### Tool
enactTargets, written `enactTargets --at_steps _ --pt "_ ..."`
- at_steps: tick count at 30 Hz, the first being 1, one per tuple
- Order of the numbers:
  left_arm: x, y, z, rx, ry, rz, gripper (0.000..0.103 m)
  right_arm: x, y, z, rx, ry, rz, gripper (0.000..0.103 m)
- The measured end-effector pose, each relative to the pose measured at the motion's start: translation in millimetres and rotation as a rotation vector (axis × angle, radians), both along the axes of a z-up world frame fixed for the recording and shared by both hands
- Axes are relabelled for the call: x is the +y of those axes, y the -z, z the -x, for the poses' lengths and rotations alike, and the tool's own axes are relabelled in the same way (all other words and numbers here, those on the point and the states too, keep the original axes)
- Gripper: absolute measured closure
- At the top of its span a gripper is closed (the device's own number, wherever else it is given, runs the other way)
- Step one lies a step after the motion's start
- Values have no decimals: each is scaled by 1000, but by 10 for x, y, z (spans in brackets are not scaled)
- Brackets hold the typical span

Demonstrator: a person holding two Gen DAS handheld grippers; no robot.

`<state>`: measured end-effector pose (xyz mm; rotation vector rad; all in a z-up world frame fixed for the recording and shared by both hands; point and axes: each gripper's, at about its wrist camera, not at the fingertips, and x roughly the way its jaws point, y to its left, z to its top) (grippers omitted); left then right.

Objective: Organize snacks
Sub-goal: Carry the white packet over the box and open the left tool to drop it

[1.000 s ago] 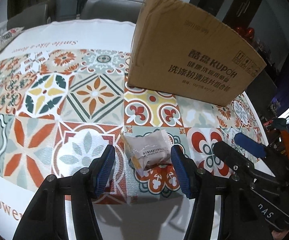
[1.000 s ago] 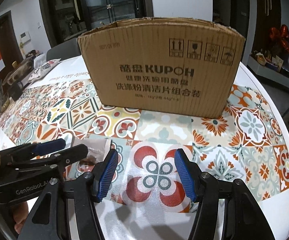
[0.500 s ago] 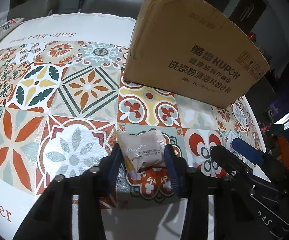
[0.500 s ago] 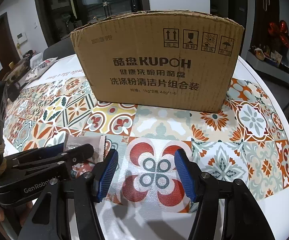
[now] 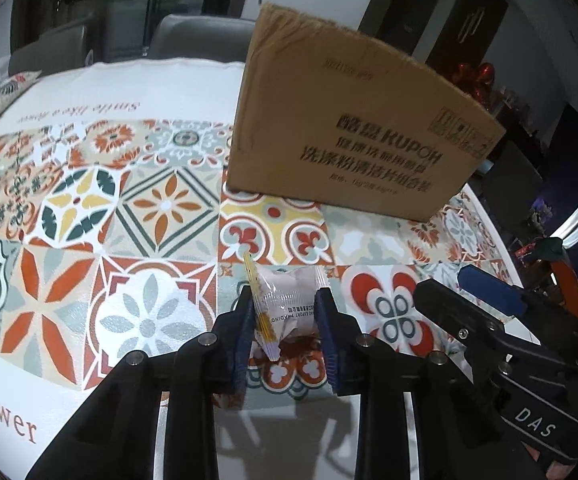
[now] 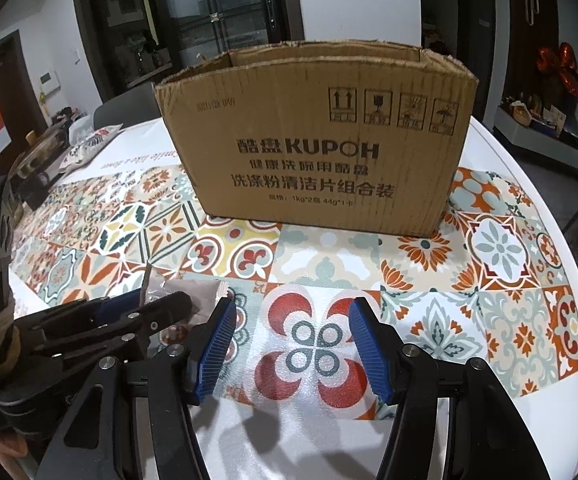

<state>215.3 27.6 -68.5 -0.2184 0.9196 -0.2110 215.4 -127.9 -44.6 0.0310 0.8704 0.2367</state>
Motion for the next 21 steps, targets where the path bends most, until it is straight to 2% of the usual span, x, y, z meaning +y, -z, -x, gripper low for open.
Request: enactTargets --at_steps 12,21 --pt "-47 -439 123 -111 23 -28 73 -112 -301 106 -66 24 -8 43" --pt "-68 -903 118 -211 35 -50 73 -191 -668 97 -132 39 -10 43"
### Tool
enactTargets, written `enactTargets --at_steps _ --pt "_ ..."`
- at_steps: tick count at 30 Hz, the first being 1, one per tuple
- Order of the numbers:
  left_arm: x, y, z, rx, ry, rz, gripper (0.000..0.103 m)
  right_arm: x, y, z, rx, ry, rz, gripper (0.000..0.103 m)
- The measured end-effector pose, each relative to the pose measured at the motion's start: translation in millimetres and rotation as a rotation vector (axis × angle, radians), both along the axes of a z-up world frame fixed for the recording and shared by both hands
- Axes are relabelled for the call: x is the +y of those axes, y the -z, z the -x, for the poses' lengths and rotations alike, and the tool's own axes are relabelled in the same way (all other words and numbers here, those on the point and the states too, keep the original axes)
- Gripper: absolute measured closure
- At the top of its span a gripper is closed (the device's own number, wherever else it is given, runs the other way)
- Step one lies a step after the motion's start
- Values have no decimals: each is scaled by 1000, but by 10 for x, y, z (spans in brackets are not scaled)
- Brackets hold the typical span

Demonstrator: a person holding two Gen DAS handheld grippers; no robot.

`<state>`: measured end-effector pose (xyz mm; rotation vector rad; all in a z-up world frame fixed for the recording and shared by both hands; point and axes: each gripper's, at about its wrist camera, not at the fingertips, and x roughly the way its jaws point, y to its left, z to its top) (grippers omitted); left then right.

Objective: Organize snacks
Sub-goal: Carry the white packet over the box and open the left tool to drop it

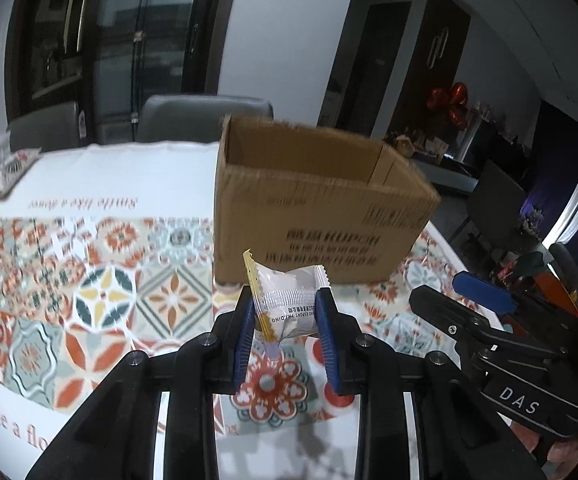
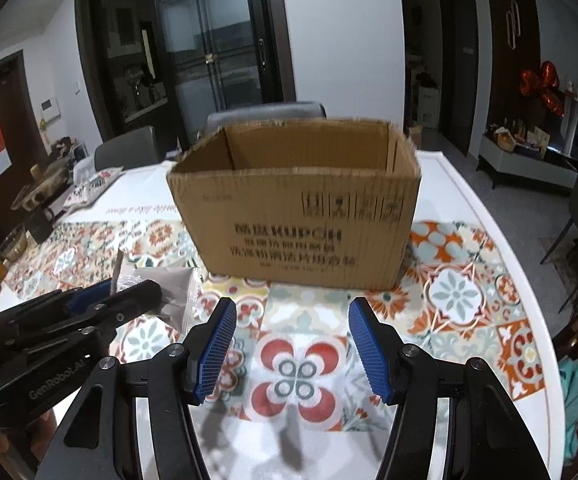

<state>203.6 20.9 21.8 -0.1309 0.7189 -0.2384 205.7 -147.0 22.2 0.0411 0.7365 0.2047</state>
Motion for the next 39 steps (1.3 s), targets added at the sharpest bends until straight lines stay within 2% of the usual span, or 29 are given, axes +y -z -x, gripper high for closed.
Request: enactTargets --at_steps 10,21,31,39 --pt "-66 -476 -223 -67 25 -51 73 -38 -443 -231 -32 -12 36 43" --pt "-159 -792 -657 -61 47 -107 73 -43 -743 -633 -19 -25 91 43" --pt "-258 -869 -1040 -16 63 -157 73 -82 -782 -1004 51 -25 113 43" --pt "-375 -729 -1394 66 76 -183 72 -172 -709 -1308 130 -4 122 43"
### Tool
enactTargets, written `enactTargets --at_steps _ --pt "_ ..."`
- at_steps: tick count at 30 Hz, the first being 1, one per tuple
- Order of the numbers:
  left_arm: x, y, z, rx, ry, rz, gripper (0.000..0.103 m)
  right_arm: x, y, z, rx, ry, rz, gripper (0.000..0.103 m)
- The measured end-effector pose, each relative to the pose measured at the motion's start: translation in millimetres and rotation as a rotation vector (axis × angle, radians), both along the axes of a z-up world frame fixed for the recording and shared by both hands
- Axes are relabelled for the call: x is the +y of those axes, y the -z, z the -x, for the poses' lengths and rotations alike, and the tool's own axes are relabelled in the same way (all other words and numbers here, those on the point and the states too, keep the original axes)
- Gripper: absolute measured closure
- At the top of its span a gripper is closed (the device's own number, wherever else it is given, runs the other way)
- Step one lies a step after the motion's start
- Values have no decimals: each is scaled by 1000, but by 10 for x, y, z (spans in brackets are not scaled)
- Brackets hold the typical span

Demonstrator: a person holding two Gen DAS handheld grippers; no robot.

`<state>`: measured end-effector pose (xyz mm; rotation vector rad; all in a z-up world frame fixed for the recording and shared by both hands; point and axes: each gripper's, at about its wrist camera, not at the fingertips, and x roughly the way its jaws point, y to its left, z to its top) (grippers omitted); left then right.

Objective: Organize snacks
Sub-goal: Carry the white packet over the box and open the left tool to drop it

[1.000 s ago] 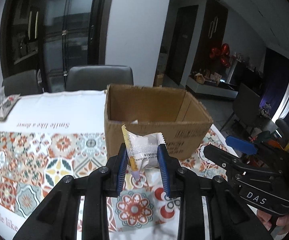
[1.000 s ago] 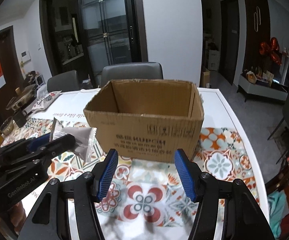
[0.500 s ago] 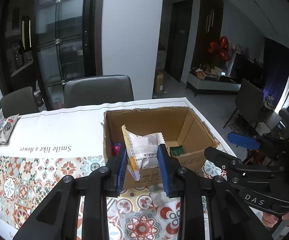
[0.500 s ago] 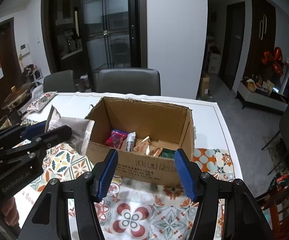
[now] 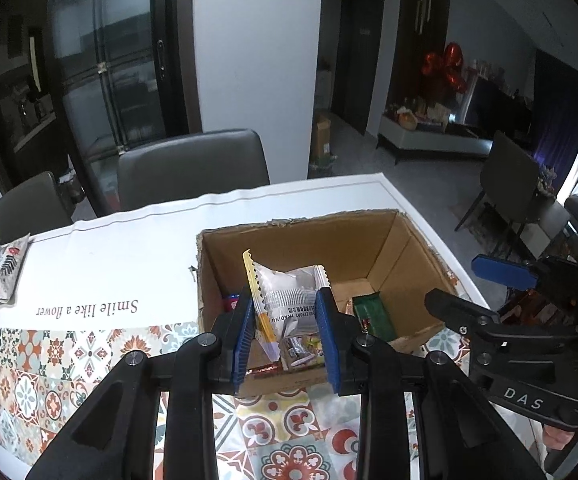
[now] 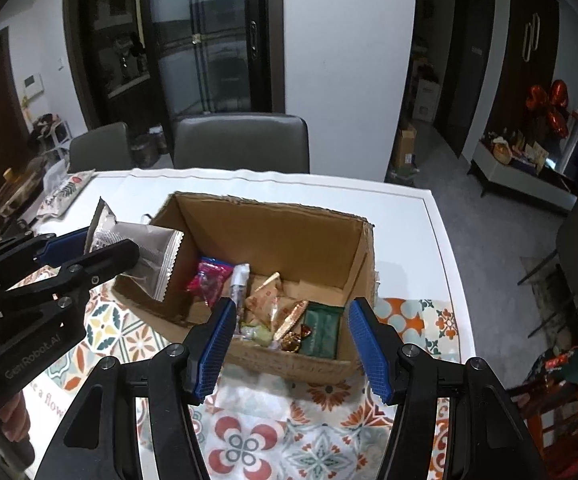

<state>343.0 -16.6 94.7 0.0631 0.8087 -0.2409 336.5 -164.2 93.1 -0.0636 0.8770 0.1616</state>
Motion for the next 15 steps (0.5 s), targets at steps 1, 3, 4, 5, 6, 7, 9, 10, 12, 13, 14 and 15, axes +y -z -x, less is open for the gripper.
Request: enactTargets --at_steps 1,3,4,5,6,7,9,10,12,13,14,15 --pt "-16 7 -37 4 -4 -8 71 -11 19 -38 7 6 2 43" --pt "-58 8 -113 0 -20 -37 70 -38 55 -94 20 19 7 43" --pt "-77 16 -129 -6 -27 -55 69 -49 67 -110 25 22 7 43" --pt "-96 20 -137 -12 -29 -71 68 -58 82 -126 30 25 9 43" --pt "-110 26 -132 -15 -32 -81 66 -71 97 -137 33 29 12 43" --pt "-102 32 -118 -17 -34 -82 62 -86 106 -146 36 31 14 43" --pt "-99 37 -60 -25 -44 -87 58 -108 126 -138 38 32 14 43" --pt "-96 35 -28 -33 -50 -93 56 -106 125 -136 38 31 15 43" --pt "-78 22 58 -55 -65 -109 51 -116 133 -99 36 35 11 43" --pt "-61 11 109 -68 -72 -108 48 -112 125 -81 34 36 8 43" --pt "-49 -1 157 -75 -79 -107 46 -114 120 -44 28 36 2 43" --pt "-33 -11 202 -80 -86 -105 44 -110 113 -25 23 34 0 42"
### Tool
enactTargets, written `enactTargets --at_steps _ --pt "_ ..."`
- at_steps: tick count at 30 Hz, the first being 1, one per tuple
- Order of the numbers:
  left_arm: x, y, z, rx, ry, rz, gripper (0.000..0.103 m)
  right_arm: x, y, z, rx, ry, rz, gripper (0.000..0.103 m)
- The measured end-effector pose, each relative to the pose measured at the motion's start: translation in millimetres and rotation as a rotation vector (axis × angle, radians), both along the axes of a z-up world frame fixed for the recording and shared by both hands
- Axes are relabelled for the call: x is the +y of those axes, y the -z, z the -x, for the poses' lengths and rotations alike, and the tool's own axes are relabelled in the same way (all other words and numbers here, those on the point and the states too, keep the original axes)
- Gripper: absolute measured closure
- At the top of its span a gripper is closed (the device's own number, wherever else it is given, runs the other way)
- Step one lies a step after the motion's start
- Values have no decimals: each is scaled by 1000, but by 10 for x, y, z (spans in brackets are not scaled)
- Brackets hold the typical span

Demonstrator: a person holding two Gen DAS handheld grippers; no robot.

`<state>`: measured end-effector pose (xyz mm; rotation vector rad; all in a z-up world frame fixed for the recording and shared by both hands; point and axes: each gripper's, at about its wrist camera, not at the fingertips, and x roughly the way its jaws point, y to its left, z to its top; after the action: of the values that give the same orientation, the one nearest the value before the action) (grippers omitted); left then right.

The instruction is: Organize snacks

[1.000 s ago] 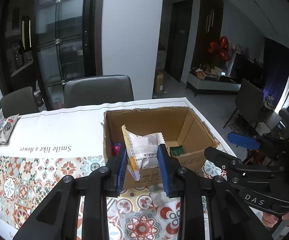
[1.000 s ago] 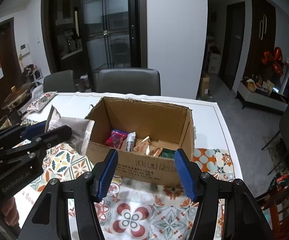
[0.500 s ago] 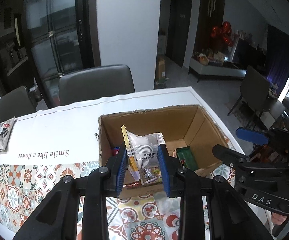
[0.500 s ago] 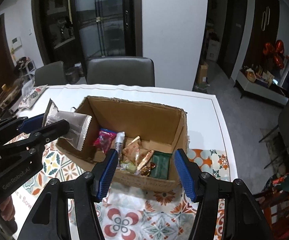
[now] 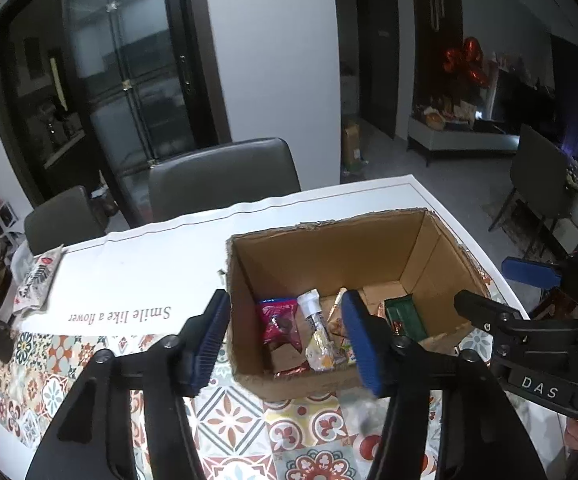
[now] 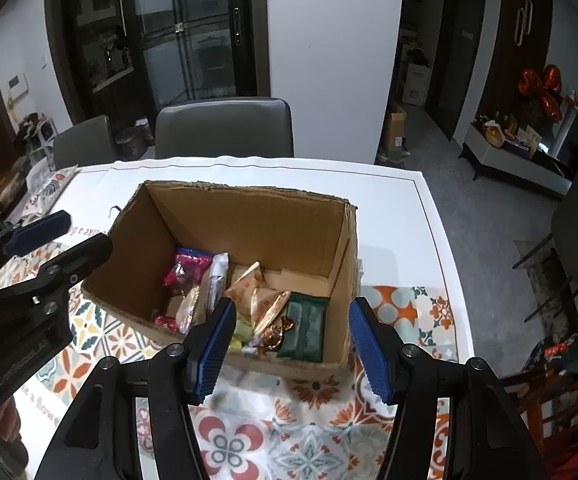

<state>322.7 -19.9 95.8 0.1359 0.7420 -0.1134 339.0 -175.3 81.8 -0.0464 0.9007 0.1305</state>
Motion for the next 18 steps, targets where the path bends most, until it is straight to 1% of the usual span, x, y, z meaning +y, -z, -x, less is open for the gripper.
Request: enactTargets --at_steps 1,2,4,6,7,8,11,13,18 --pt "12 -11 58 -6 -5 1 42 4 -12 57 -13 0 -3 36" --pt "22 -22 113 -13 -7 2 41 7 -26 115 -27 1 -4 32" --pt "49 -51 238 -35 -19 3 33 8 -57 217 -53 -1 -6 32" --pt "86 -78 367 -61 -30 9 27 10 -82 322 -74 -1 -12 31" --pt "105 -91 432 -72 -33 12 23 7 -99 399 -90 2 -17 28" --pt "133 -104 529 -90 -44 20 21 3 -114 461 -105 6 -22 25" --pt "197 -113 732 -112 -61 46 10 -1 -148 698 -158 12 -19 22" --pt "217 -103 892 -128 -65 47 6 2 -165 866 -192 14 -15 22" --pt "275 -64 1239 -157 -80 48 4 -9 -214 1299 -278 25 -11 17"
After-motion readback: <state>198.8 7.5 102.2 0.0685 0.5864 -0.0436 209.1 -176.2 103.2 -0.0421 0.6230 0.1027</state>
